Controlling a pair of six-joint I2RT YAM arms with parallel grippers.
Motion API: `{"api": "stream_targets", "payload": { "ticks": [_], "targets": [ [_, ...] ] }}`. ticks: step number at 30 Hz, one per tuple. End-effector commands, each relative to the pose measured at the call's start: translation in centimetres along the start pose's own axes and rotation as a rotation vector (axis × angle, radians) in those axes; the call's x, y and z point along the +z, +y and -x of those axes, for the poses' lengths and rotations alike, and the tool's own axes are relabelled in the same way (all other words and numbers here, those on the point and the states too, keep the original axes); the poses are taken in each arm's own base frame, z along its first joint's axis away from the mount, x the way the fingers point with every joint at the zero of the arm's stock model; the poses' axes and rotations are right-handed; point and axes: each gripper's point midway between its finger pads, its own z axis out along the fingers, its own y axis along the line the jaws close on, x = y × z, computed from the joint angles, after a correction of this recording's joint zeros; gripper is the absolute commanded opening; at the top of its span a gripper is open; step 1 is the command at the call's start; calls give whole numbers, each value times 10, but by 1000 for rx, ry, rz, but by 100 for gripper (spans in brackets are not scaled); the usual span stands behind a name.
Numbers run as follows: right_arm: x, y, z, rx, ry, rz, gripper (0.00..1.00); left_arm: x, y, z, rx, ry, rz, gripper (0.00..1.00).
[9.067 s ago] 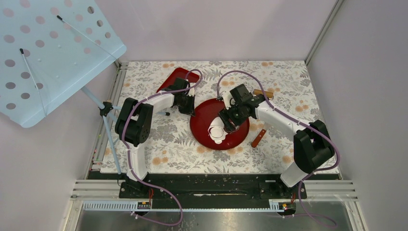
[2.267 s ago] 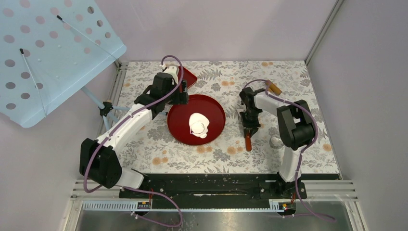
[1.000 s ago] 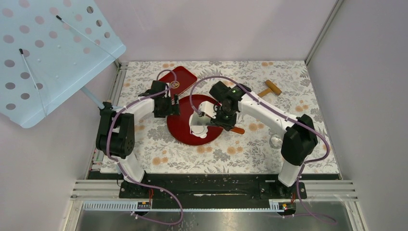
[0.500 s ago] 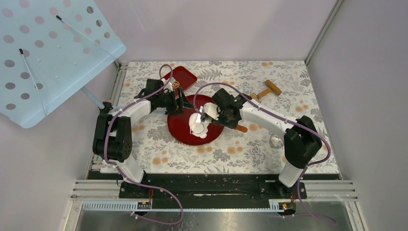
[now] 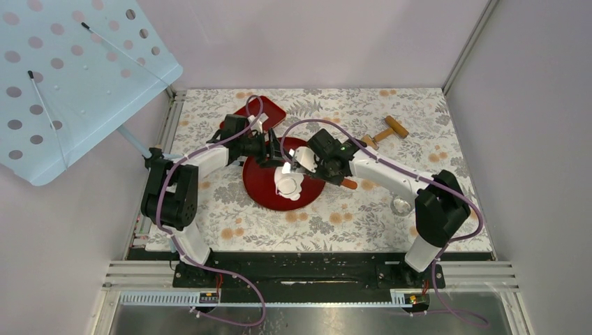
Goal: Roll out the dumpling wrappers from the dough
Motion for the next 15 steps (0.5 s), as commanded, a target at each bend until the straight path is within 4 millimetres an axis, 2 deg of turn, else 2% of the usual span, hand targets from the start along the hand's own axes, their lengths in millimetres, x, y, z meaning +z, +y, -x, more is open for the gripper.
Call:
{"api": "stream_targets", "payload": {
  "ticks": [1,5,7,8,9,13,14,15],
  "targets": [
    [-17,-8,23,19,-92,-60,0,10,-15,0,19,36,-88,58],
    [-14,-11,33,28,-108,-68,0,19,-18,-10,18,76,-101,42],
    [-13,-11,35,26,-109,-62,0,20,-21,-7,33,68,-114,27],
    [-12,-11,35,27,-111,-60,0,20,-21,-7,34,68,-117,9],
    [-11,-10,36,31,-112,-59,0,21,-23,-6,35,70,-122,2],
    [-16,-15,40,73,-148,-89,0,16,-41,3,54,62,-174,0],
    [-19,-17,41,99,-162,-98,12,13,-49,8,58,53,-197,0],
    [-25,-21,43,149,-184,-103,29,9,-61,13,68,43,-231,0]
  ]
}}
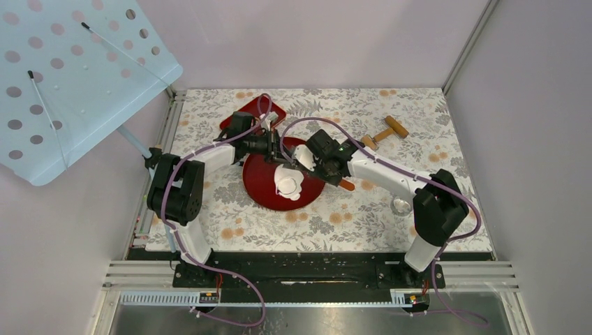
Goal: Roll out the dumpling wrappers from the dough
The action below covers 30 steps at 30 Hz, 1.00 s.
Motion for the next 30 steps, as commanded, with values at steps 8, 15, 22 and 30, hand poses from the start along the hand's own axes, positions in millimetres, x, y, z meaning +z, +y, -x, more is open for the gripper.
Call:
{"api": "stream_targets", "payload": {
  "ticks": [8,15,22,30],
  "targets": [
    [-108,-88,42,766,-547,152,85,-37,-120,60,135,-183,-337,0],
    [-129,-118,46,1236,-840,597,87,-59,-155,61,163,-251,-480,0],
    [-145,-131,60,1345,-1085,814,90,-60,-132,67,132,-361,-427,0],
    [-144,-124,58,1400,-1201,864,95,-61,-112,71,124,-458,-398,0]
  ]
}}
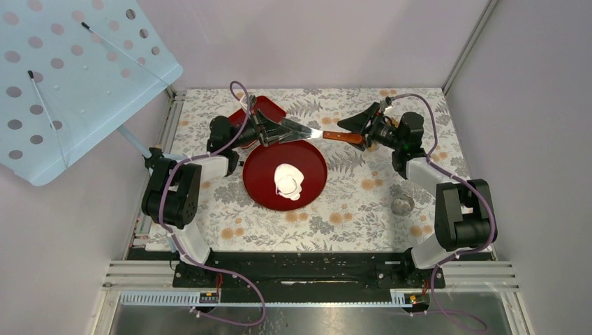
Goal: Roll out the dumpling wrappers from the dough
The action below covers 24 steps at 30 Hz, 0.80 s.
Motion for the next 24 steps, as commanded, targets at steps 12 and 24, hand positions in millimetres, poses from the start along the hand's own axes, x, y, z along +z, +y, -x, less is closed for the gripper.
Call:
{"api": "stream_targets", "payload": {
  "ticks": [12,24],
  "targets": [
    [16,57,-21,-16,-4,214,88,-12,17,13,141,-189,70,0],
    [18,55,-17,-49,-33,190,17,-1,40,-10,126,-141,156,0]
  ]
}}
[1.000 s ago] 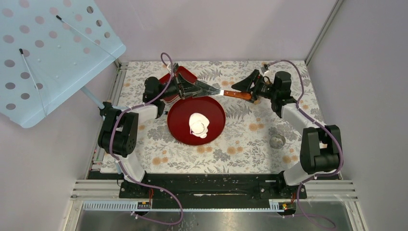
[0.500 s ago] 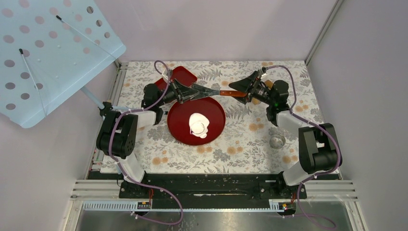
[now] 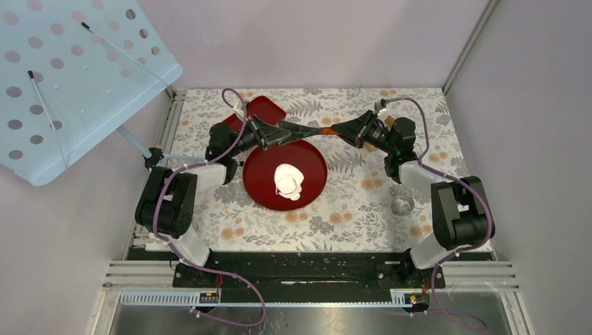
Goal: Roll out the dumpling wrappers from the dough
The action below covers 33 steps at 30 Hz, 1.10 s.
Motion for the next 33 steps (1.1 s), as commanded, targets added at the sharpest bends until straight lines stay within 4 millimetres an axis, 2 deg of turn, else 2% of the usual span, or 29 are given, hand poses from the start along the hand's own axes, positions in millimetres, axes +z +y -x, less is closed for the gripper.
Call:
{"api": "stream_targets", "payload": {
  "ticks": [1,2,4,5,6,9,10,11,14,16,20,23,28,33],
  "targets": [
    [3,37,-8,-106,29,109,9,5,18,-12,49,16,68,0],
    [3,39,-8,-115,30,108,2,5,19,-12,46,18,72,0],
    [3,38,-8,-130,32,103,0,6,22,-13,42,27,82,0],
    [3,39,-8,-139,34,101,0,6,23,-13,38,32,90,6],
    [3,39,-7,-150,37,99,0,7,25,-14,33,40,99,20],
    [2,33,-4,-161,51,61,0,4,27,-3,31,43,132,80],
    [1,31,-2,-169,53,36,0,0,28,5,40,31,149,94],
    [-1,26,1,-178,55,5,0,-8,35,14,53,15,186,98],
    [-5,9,5,-220,60,-89,0,-30,56,36,146,-21,339,99],
    [-5,-6,6,-233,66,-149,0,-50,81,46,261,-40,538,99],
    [-2,-35,3,-177,123,-244,0,-84,105,51,405,-40,743,99],
    [-4,-56,-11,-121,181,-303,0,-110,123,53,435,-36,905,99],
    [-15,-85,-41,-84,245,-403,0,-134,149,49,427,-34,1045,99],
    [-19,-100,-59,-63,277,-447,0,-144,177,40,374,5,1130,90]
  ]
}}
